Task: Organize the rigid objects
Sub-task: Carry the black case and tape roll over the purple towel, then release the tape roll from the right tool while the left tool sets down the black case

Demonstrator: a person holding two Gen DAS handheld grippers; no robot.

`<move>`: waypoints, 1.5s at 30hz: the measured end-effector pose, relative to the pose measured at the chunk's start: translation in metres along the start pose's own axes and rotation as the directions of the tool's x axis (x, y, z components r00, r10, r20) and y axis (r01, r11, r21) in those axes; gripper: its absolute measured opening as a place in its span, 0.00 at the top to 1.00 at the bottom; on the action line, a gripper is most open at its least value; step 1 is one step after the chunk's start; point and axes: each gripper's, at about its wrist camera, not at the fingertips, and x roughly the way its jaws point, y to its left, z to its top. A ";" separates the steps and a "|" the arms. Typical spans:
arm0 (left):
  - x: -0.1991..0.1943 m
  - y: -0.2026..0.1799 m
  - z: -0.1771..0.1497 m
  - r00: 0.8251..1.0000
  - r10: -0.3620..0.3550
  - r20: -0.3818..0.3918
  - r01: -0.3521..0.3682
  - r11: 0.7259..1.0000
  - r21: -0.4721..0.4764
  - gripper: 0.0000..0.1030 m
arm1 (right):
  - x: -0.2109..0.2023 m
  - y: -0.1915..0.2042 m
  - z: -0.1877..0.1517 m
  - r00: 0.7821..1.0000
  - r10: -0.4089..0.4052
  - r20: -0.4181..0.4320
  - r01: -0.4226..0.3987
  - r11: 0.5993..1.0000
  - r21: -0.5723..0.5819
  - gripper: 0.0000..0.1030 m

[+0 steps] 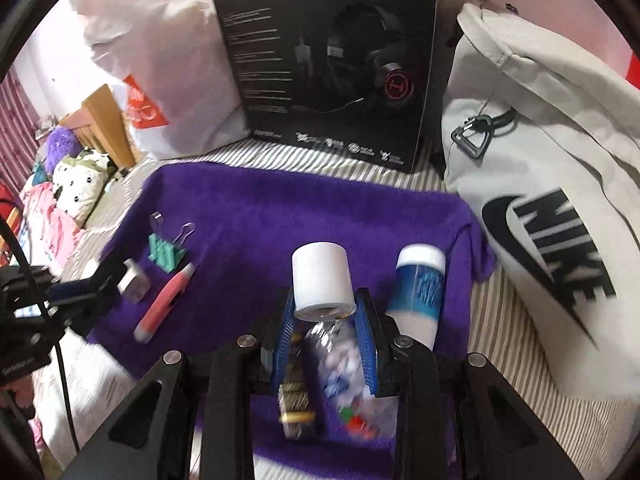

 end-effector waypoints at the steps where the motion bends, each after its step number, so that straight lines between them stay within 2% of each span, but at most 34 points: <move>1: 0.001 0.001 0.001 1.000 0.000 0.000 0.000 1.000 -0.001 0.87 | 0.007 -0.002 0.004 1.000 -0.006 -0.010 0.006 1.000 0.003 0.71; 8: 0.007 0.002 0.005 1.000 -0.001 -0.009 0.001 1.000 -0.002 0.87 | 0.041 -0.010 0.014 0.997 -0.031 -0.071 0.032 0.999 0.020 0.71; 16: 0.014 0.003 0.009 1.000 0.005 -0.017 -0.005 1.000 -0.004 0.87 | 0.055 -0.010 0.009 0.995 -0.025 -0.092 0.026 1.000 0.009 0.71; 20: 0.018 0.002 0.012 1.000 0.009 -0.024 -0.009 1.000 -0.006 0.87 | 0.059 -0.005 0.005 0.995 -0.024 -0.098 0.021 0.999 -0.031 0.70; 26: 0.028 -0.001 0.015 0.999 0.011 -0.039 -0.011 1.000 -0.007 0.87 | 0.048 -0.009 -0.001 0.995 -0.001 -0.098 -0.002 1.000 -0.021 0.69; 33: 0.052 -0.012 0.017 0.997 0.006 -0.072 -0.006 1.000 -0.002 0.87 | 0.011 -0.013 -0.010 0.999 0.001 -0.048 -0.002 1.000 -0.021 0.65; 36: 0.059 -0.019 0.017 0.997 -0.003 -0.075 0.004 1.000 0.003 0.87 | -0.005 -0.014 -0.019 1.000 0.010 -0.024 -0.010 1.000 -0.018 0.60; 45: 0.082 -0.038 0.020 0.995 0.028 -0.097 -0.024 0.999 0.042 0.87 | -0.041 -0.014 -0.057 0.999 0.038 -0.009 -0.038 0.999 -0.013 0.60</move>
